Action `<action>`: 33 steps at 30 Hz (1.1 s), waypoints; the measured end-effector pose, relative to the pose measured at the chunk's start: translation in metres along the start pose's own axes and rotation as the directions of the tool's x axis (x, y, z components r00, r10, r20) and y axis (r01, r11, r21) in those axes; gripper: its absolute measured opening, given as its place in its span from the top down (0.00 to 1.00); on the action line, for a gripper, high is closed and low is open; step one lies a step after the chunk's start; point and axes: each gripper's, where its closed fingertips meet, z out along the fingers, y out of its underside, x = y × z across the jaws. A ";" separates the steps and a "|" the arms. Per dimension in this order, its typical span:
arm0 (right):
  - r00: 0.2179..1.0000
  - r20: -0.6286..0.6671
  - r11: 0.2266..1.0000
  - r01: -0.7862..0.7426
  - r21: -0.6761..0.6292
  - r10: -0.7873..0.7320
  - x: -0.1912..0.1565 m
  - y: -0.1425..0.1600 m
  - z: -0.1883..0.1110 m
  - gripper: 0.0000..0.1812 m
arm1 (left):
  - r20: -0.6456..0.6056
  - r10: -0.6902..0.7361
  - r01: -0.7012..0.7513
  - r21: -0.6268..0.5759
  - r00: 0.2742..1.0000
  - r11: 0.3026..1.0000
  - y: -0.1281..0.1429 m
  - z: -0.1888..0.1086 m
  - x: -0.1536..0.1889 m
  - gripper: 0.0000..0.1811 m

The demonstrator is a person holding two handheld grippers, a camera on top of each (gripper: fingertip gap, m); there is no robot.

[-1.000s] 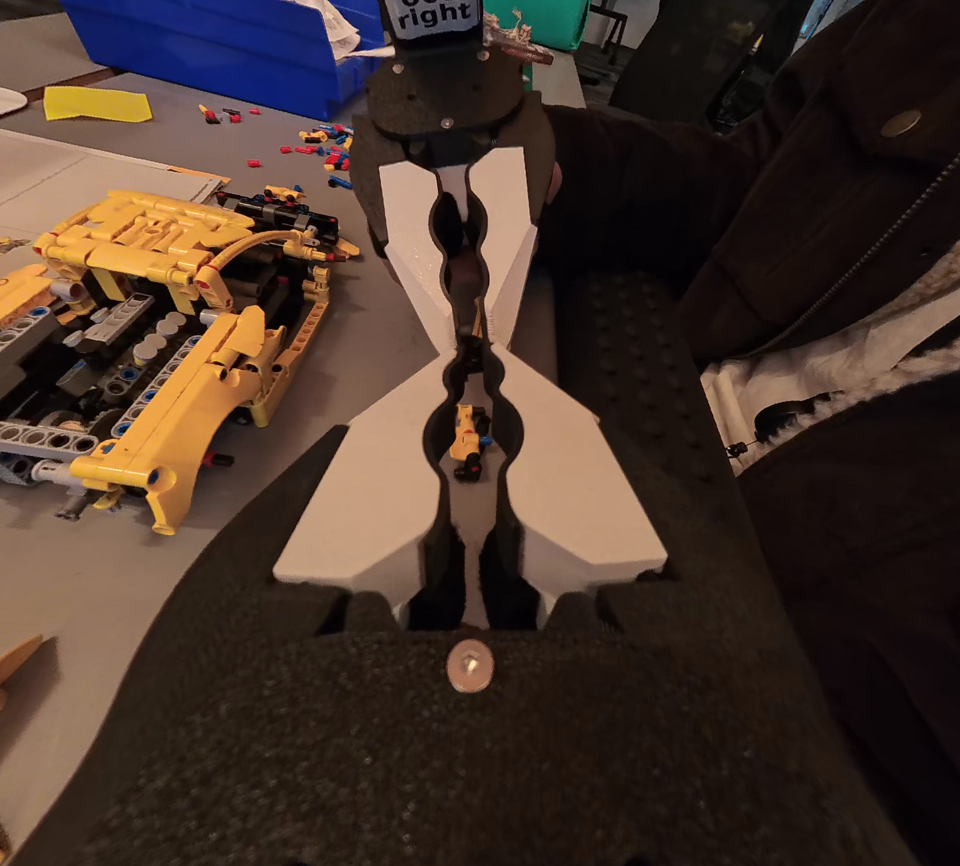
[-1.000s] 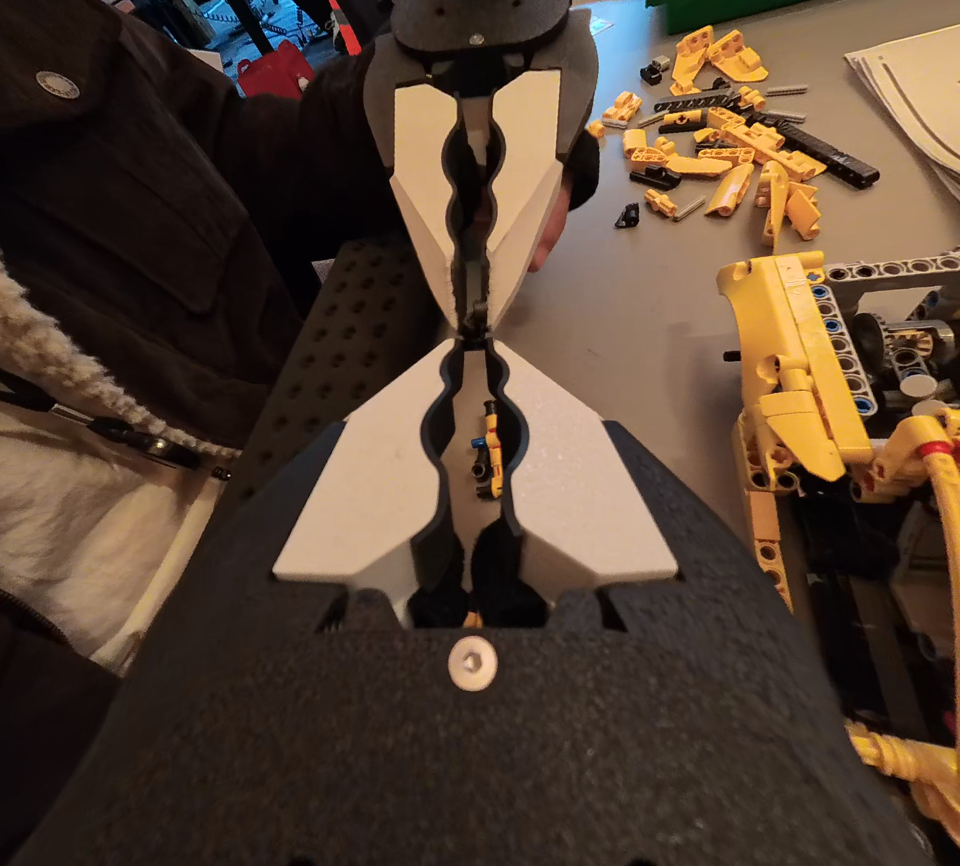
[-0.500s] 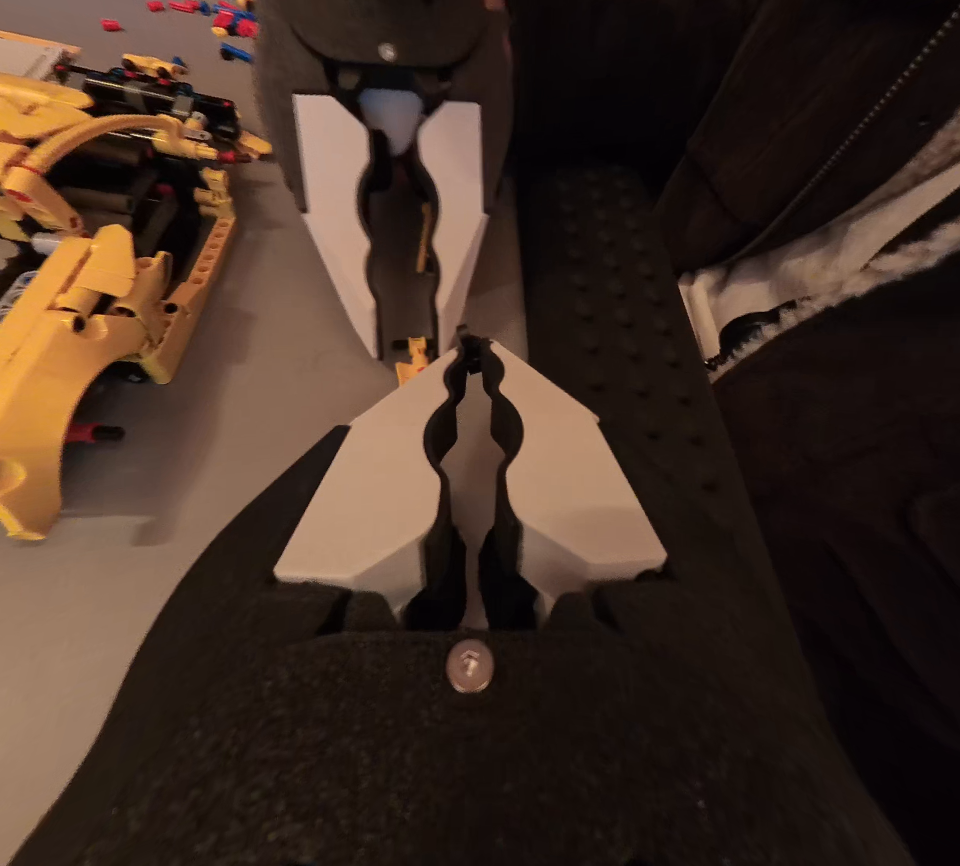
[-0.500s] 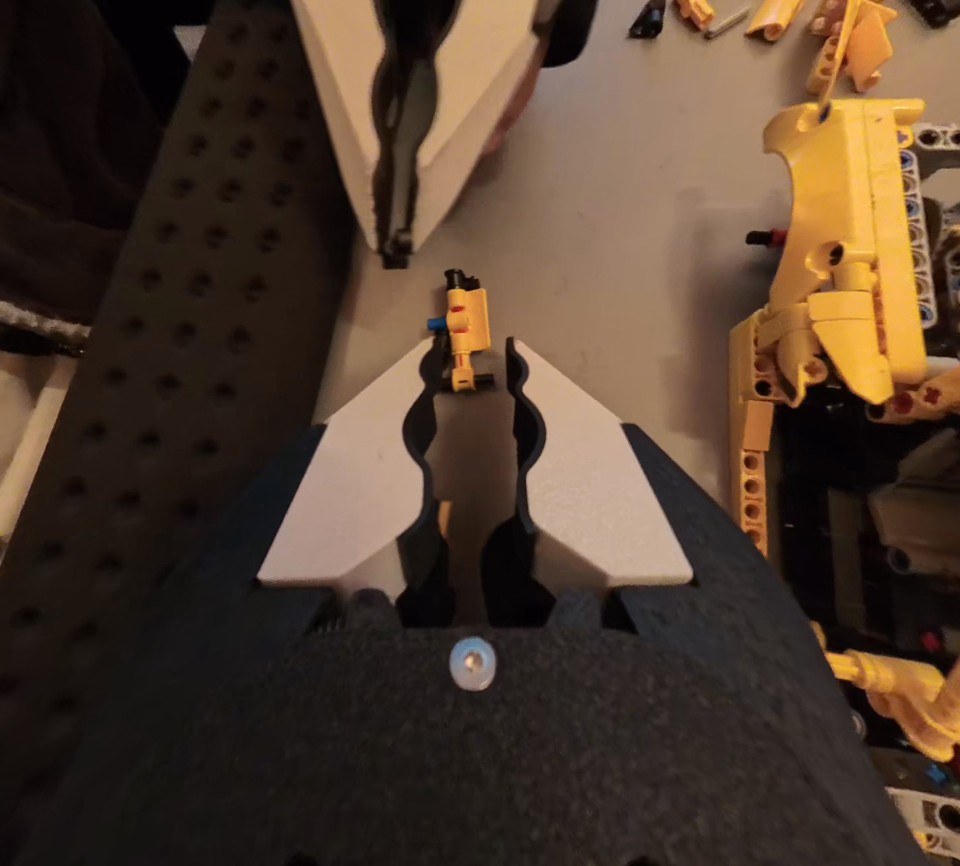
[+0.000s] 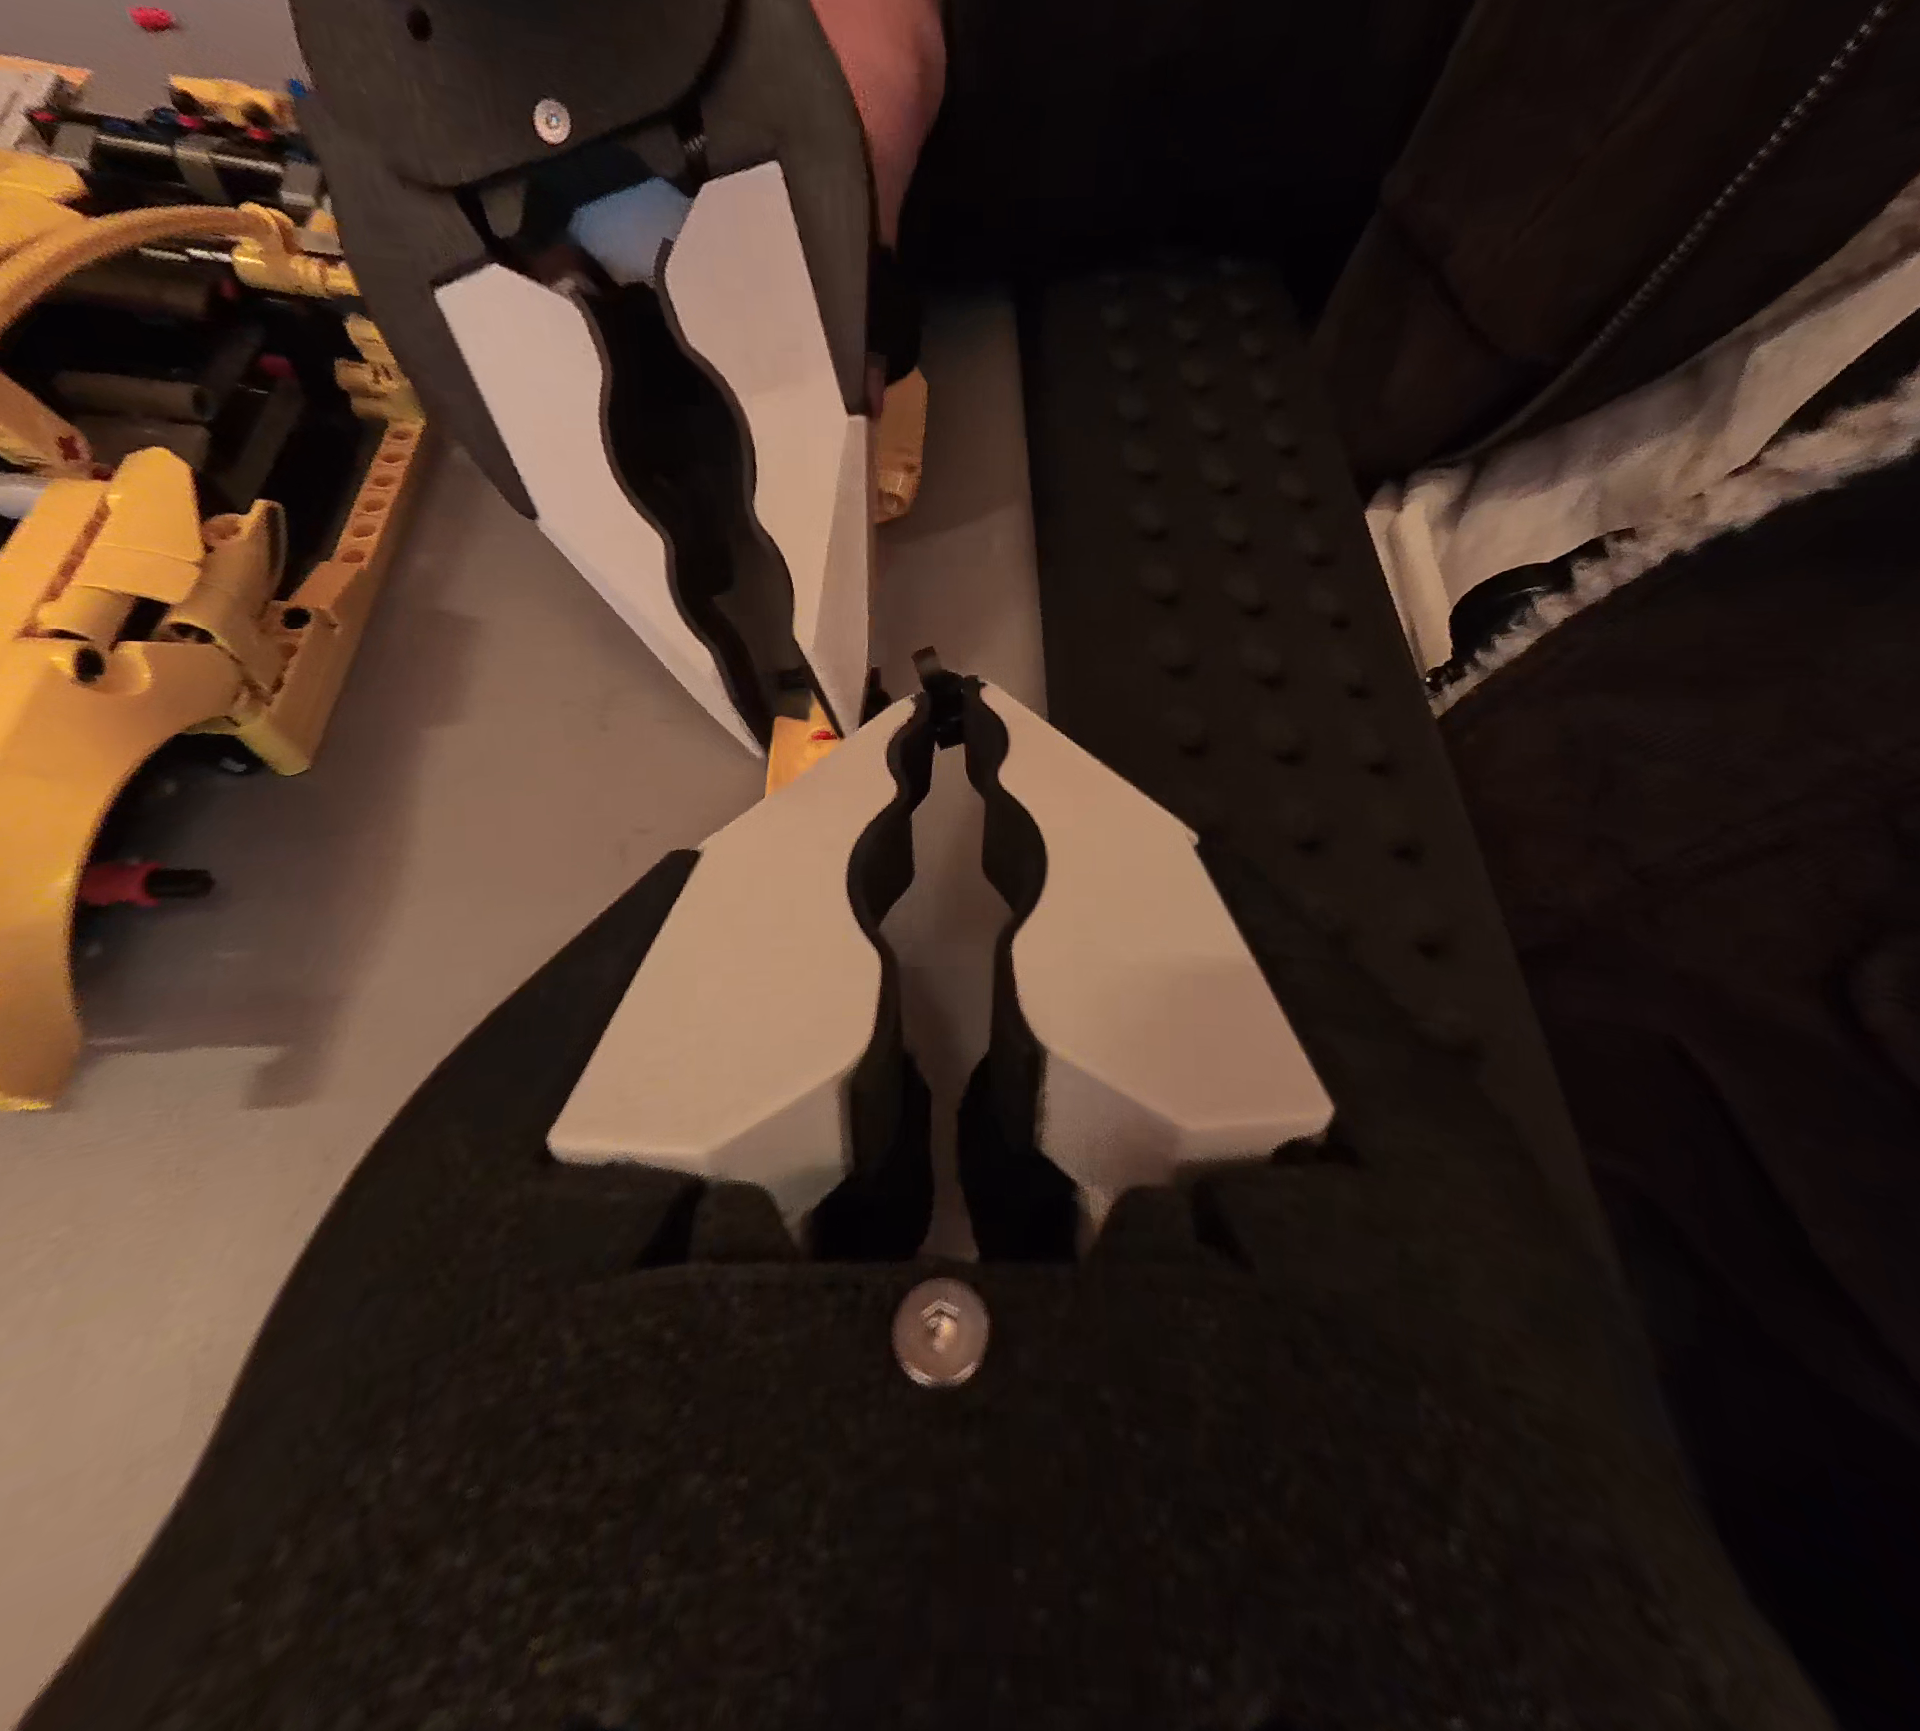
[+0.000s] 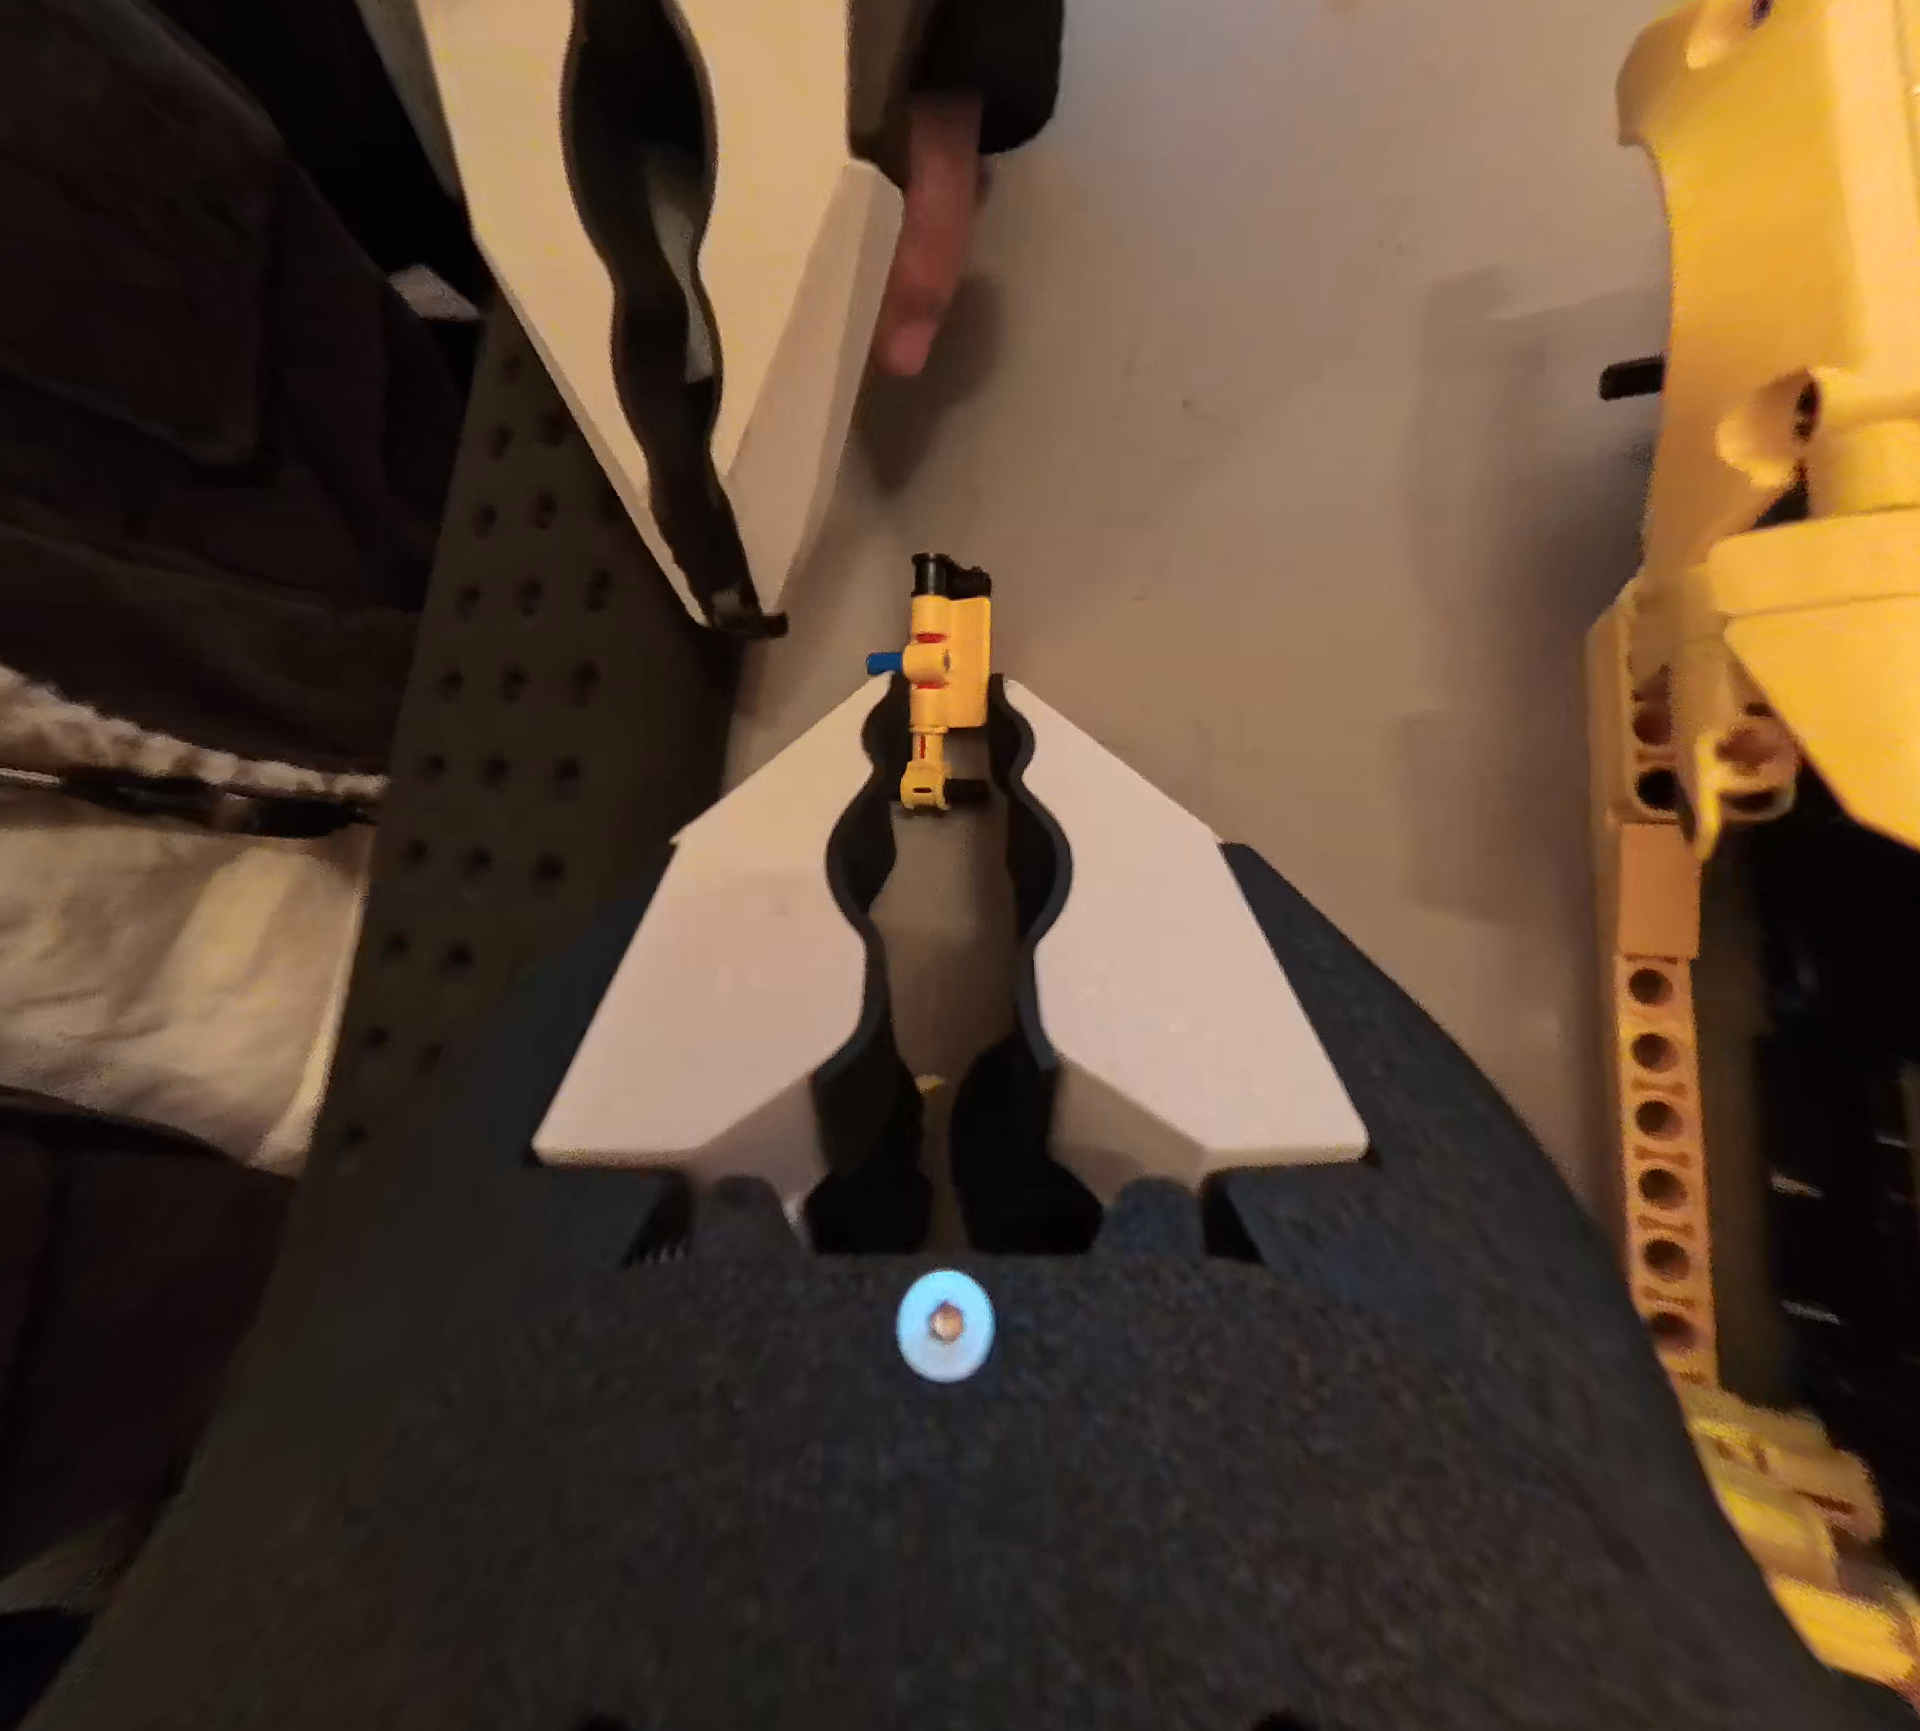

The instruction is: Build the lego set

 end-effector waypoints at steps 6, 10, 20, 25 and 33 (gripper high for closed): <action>0.976 0.170 0.980 -0.156 0.122 0.134 -0.013 -0.021 -0.022 0.93 | 0.065 0.047 -0.055 0.118 0.997 0.991 -0.022 -0.013 -0.007 0.98; 0.961 0.219 0.980 -0.190 0.065 0.172 -0.016 -0.024 -0.025 0.93 | 0.049 0.038 -0.044 0.137 0.998 0.990 -0.025 -0.014 -0.006 0.97; 0.945 0.269 0.976 -0.208 0.059 0.185 -0.025 -0.025 -0.025 0.93 | 0.003 0.037 -0.037 0.180 0.999 0.983 -0.031 -0.016 0.001 0.97; 0.942 0.293 0.981 -0.188 0.051 0.166 -0.031 -0.026 -0.021 0.93 | -0.036 0.024 -0.017 0.184 0.999 0.983 -0.032 -0.014 0.005 0.98; 0.927 0.338 0.981 -0.189 0.048 0.162 -0.038 -0.026 -0.022 0.93 | -0.075 0.029 -0.015 0.174 0.997 0.985 -0.030 -0.011 0.011 0.98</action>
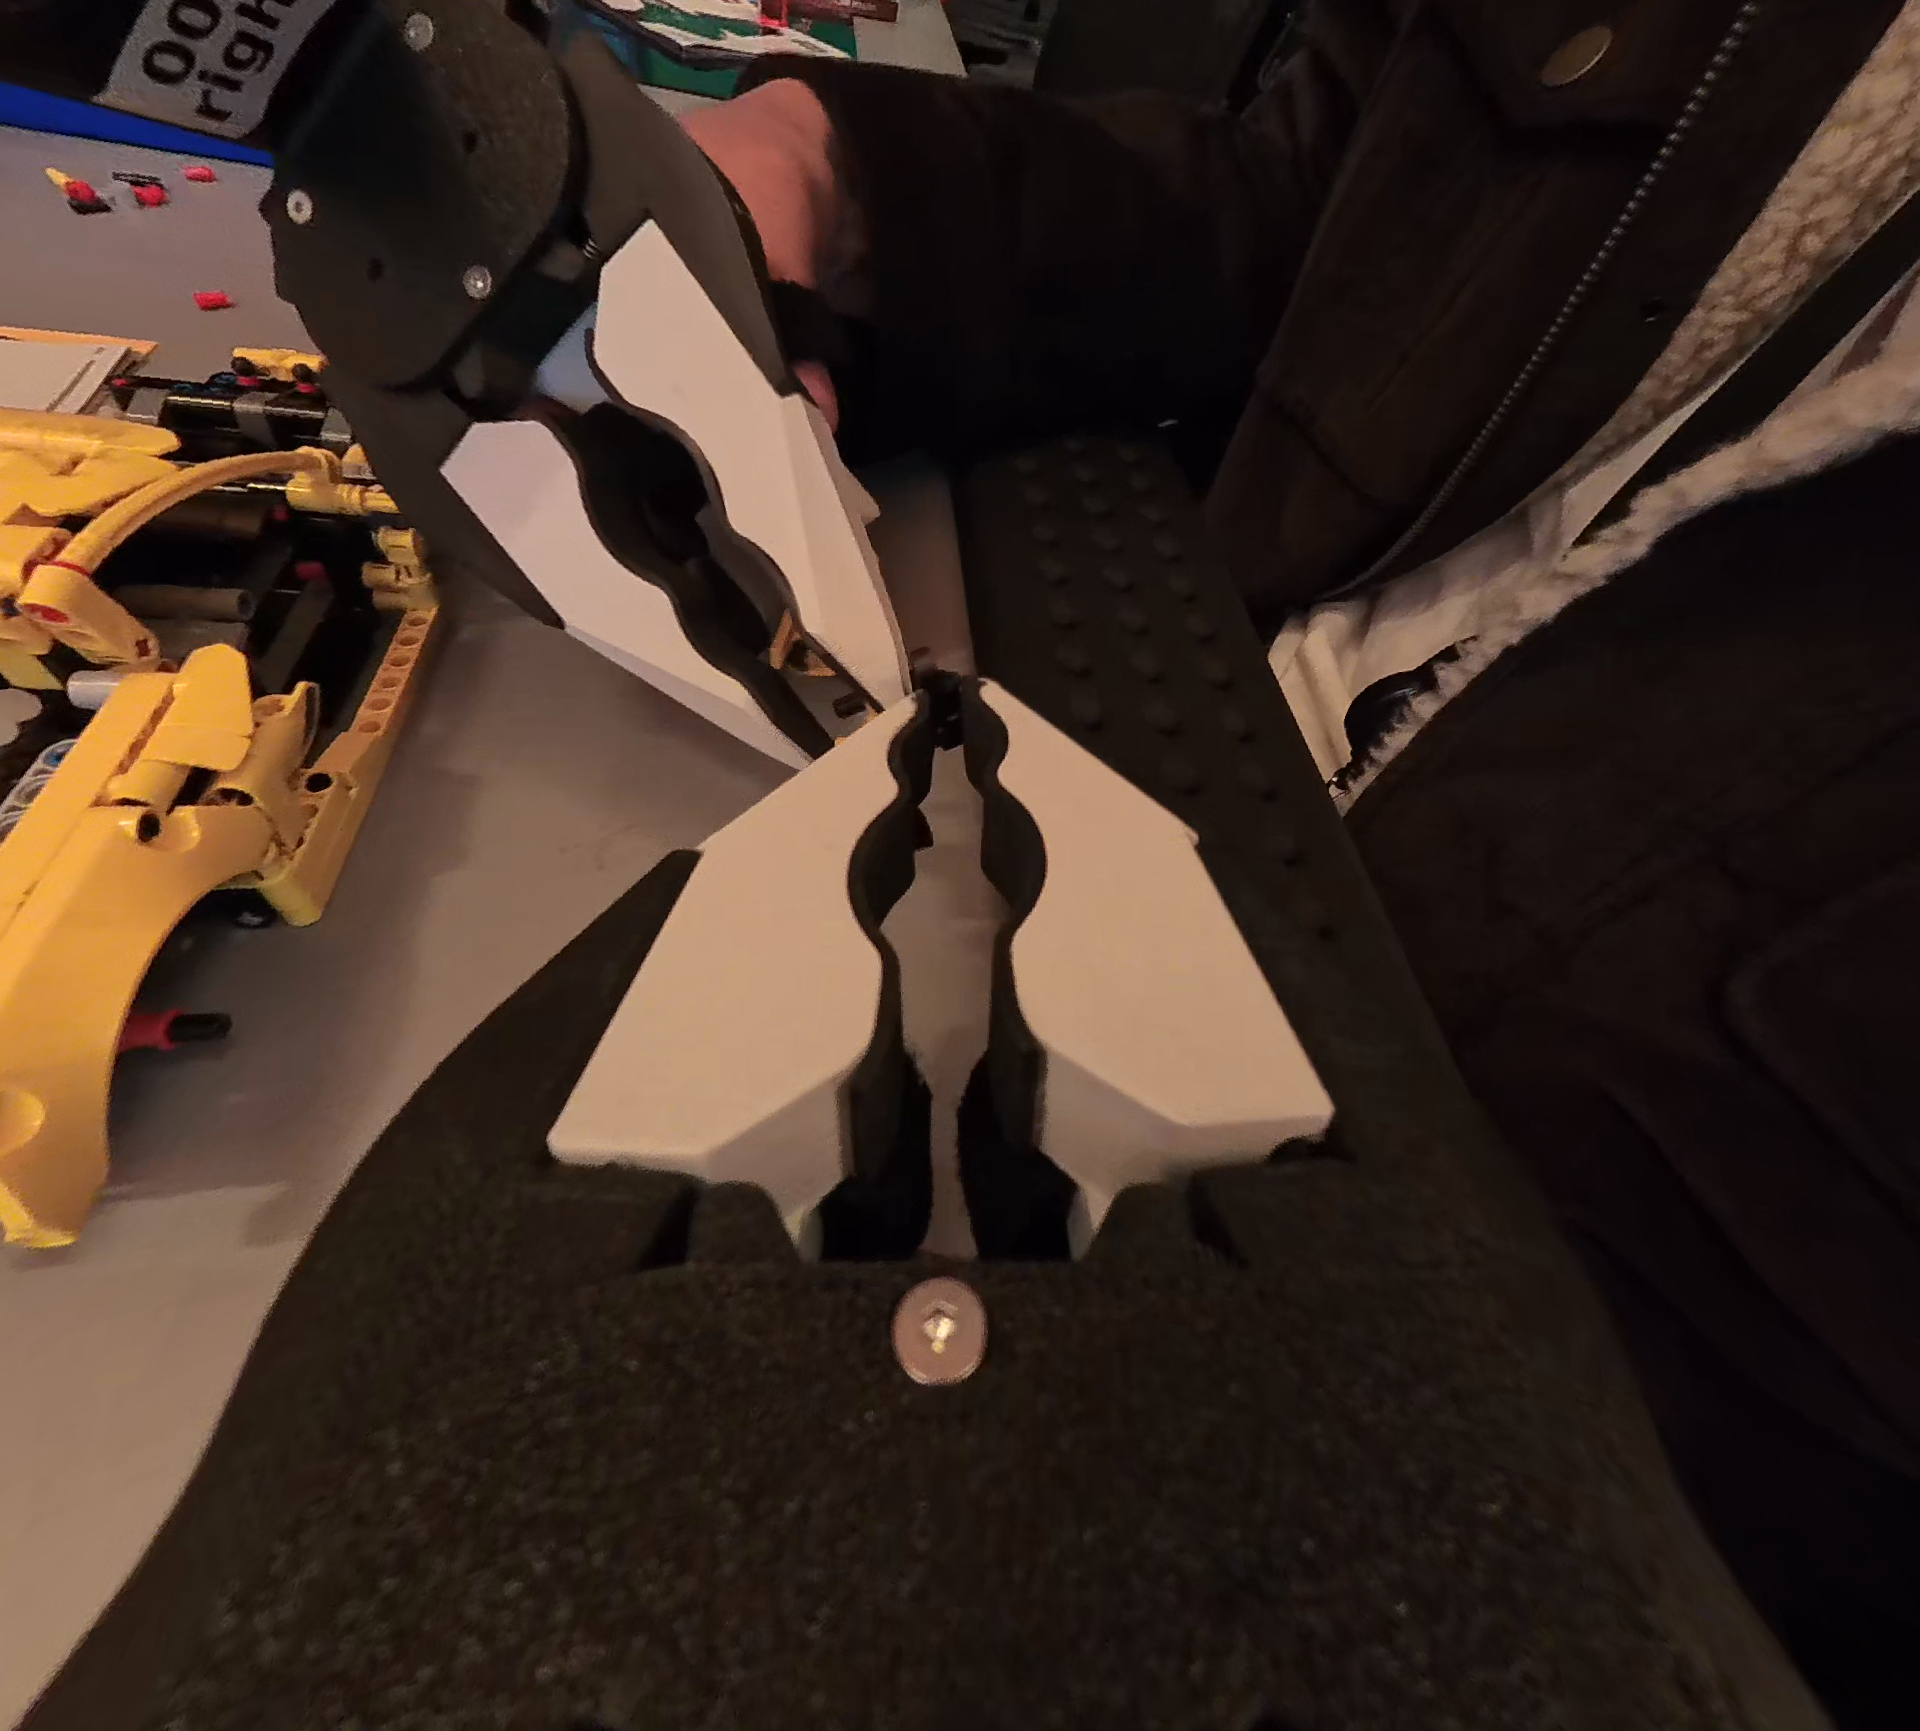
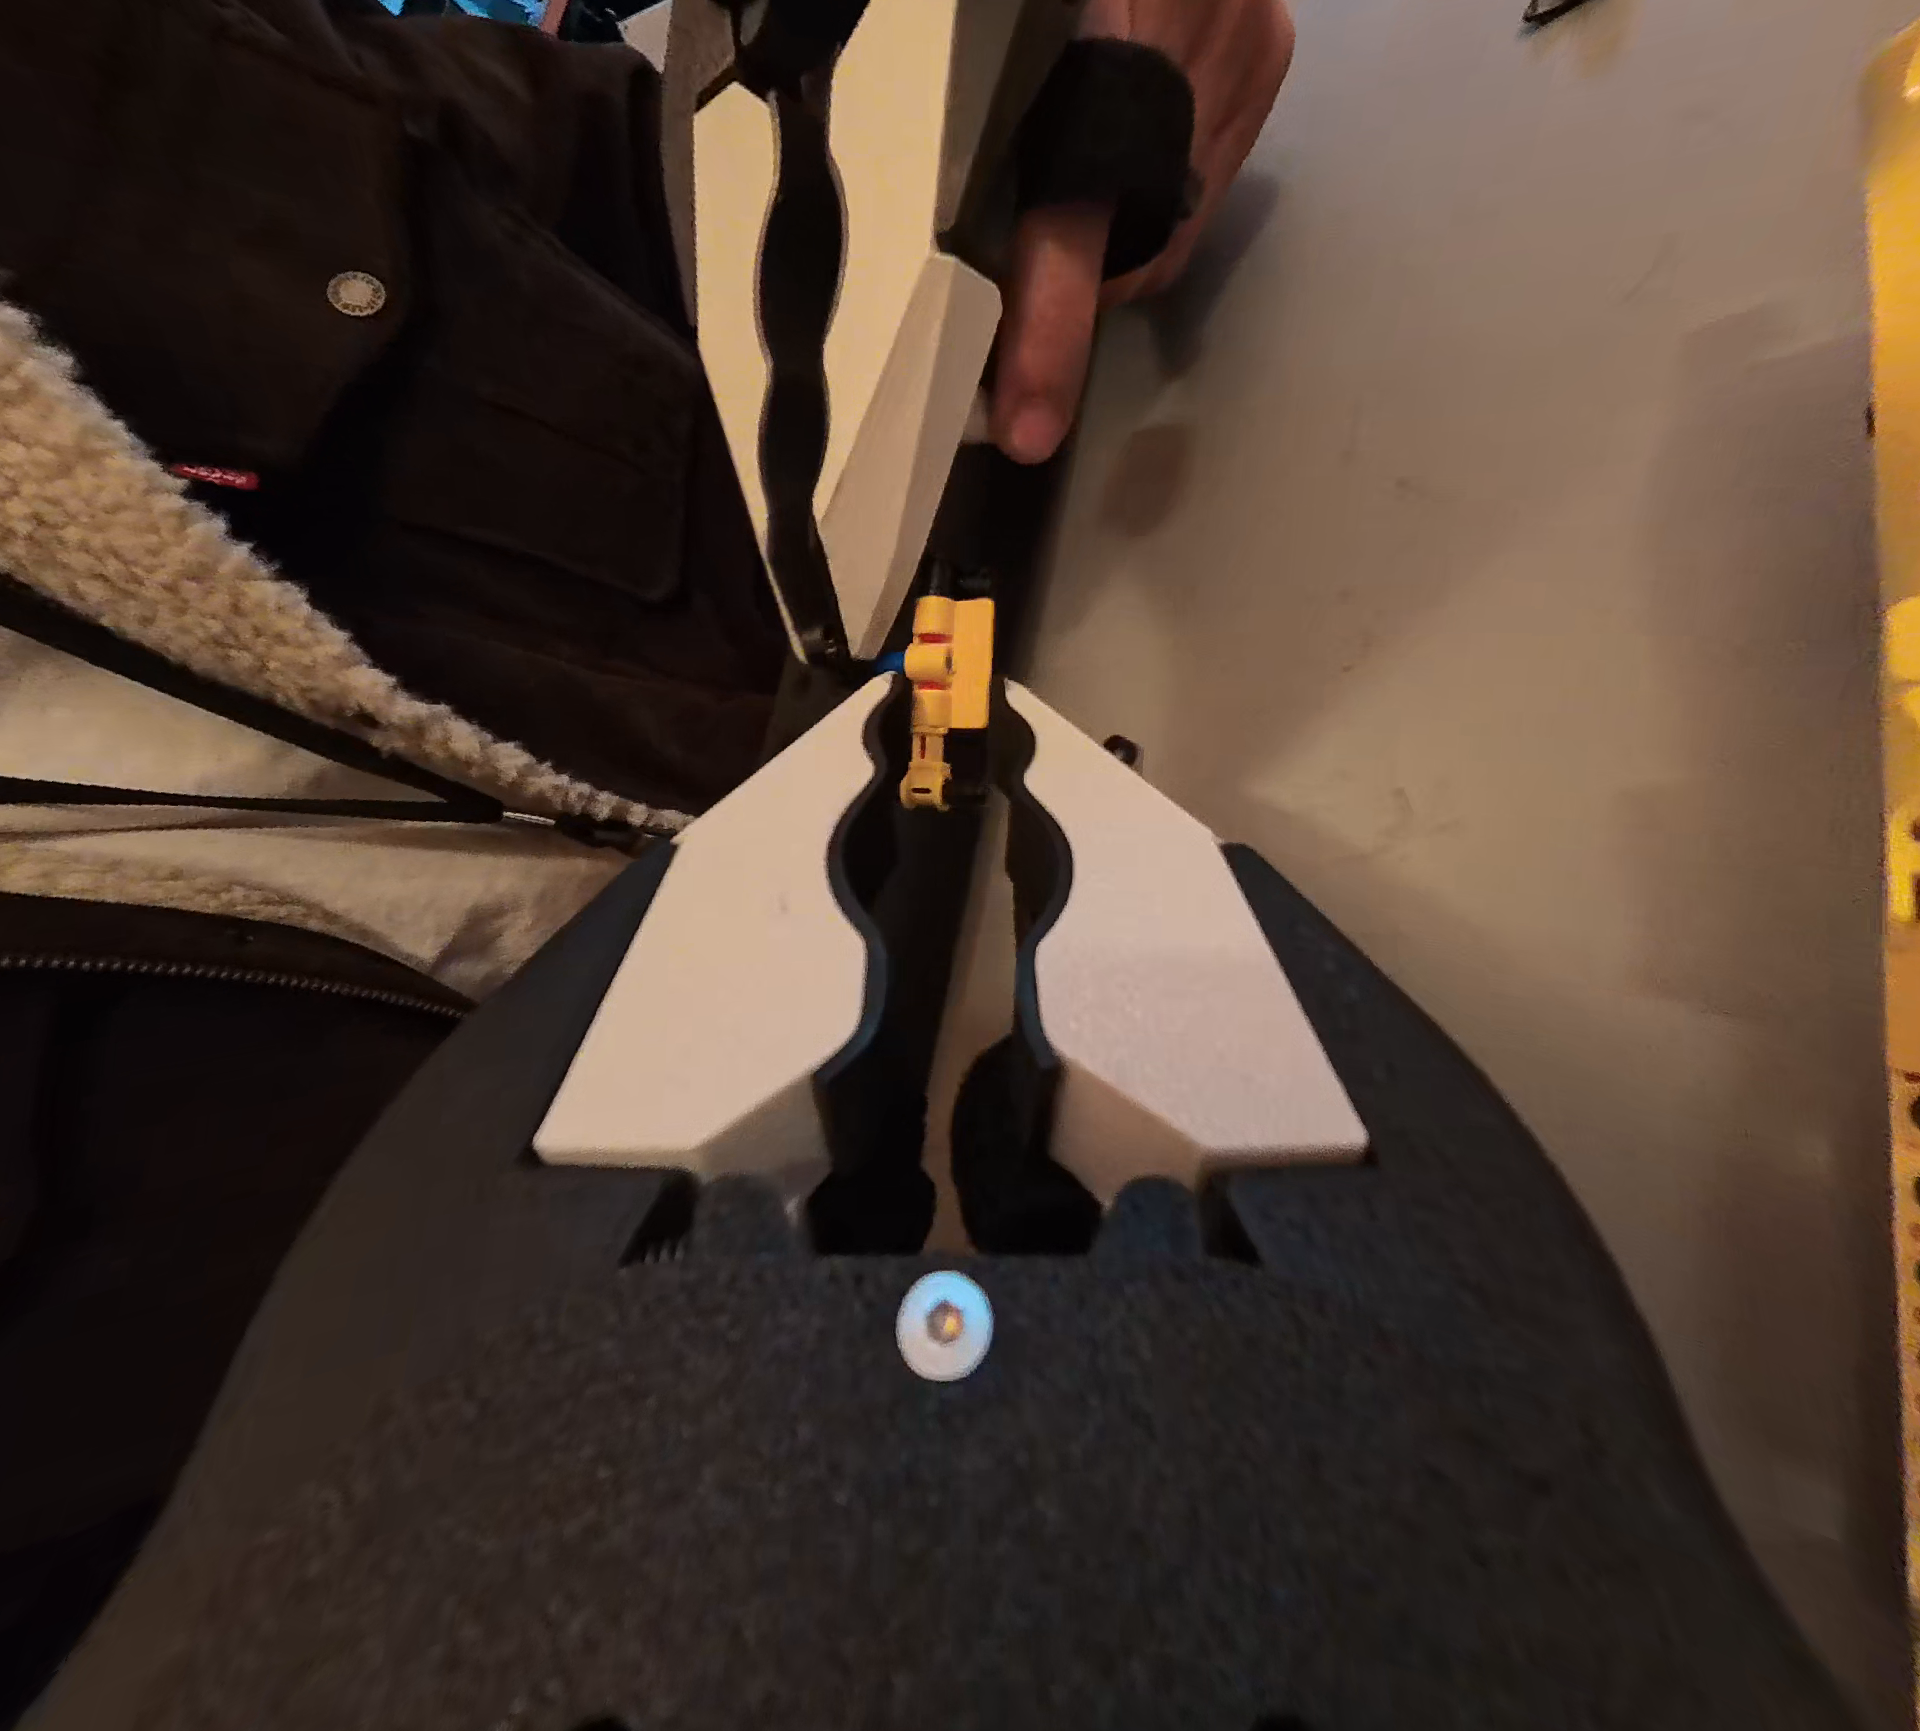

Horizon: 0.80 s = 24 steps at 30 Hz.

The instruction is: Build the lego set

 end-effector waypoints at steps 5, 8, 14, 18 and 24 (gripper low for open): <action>0.999 0.026 0.999 0.026 -0.027 -0.026 -0.006 0.004 0.003 0.93 | -0.035 0.011 -0.011 0.000 0.999 1.000 0.000 0.001 0.006 0.98; 0.997 0.015 0.996 0.076 -0.036 -0.075 -0.009 0.003 0.005 0.93 | -0.056 0.020 -0.020 0.002 0.998 1.000 -0.001 0.002 0.010 0.97; 0.995 0.041 0.989 0.099 -0.113 -0.095 -0.015 0.014 0.011 0.99 | -0.113 0.030 -0.043 -0.117 0.993 0.992 0.021 0.013 0.021 0.98; 0.997 0.048 0.996 0.058 -0.072 -0.055 -0.012 0.012 0.006 1.00 | -0.056 0.070 -0.073 -0.053 0.996 0.996 0.009 0.008 0.013 0.98; 0.996 -0.061 0.992 0.060 -0.108 -0.067 0.007 0.018 0.005 1.00 | 0.020 0.083 -0.081 -0.086 0.996 0.993 0.015 0.008 -0.002 0.98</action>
